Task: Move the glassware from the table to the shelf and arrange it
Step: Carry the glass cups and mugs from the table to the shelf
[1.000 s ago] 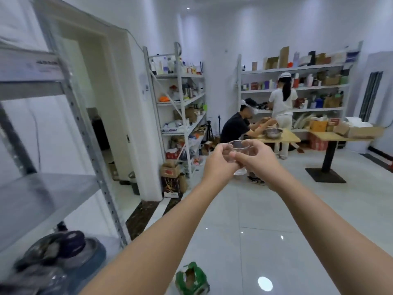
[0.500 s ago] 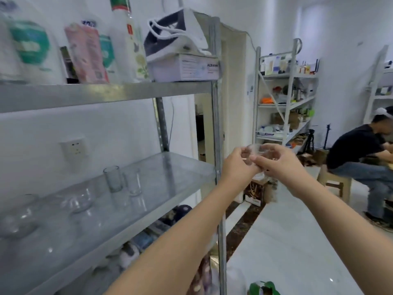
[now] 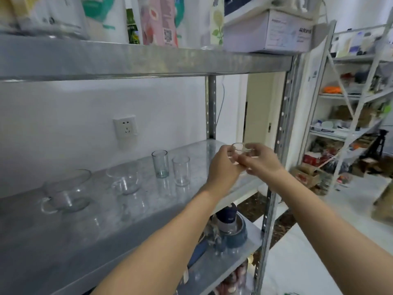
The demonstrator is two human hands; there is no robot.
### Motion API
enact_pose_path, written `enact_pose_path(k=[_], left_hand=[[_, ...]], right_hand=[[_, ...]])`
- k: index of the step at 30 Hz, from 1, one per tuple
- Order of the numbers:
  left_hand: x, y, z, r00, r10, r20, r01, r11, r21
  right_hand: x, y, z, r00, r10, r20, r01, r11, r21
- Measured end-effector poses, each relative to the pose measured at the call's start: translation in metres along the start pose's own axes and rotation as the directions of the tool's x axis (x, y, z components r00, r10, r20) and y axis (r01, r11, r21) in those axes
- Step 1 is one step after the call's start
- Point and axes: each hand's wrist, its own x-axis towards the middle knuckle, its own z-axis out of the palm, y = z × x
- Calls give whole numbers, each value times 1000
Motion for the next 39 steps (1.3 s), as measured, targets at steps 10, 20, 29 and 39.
enact_pose_path(k=[10,20,29,39], left_hand=[[47,-53,-27,961,-237,-143,256,957,137],[67,-72,-30,925,-293,-240,346,912,219],[64,-68,-27,911,-328,-250,381,901,208],[52,-40,-28,926,-245,-286,310,927,209]], right_hand=[[72,26,81,987,5,162,-5,1000,-4],[104,38,108,973,-11,232,7,1000,18],[104,39,108,958,5,286,-14,999,31],[88,19,81,961,6,277,-32,995,91]])
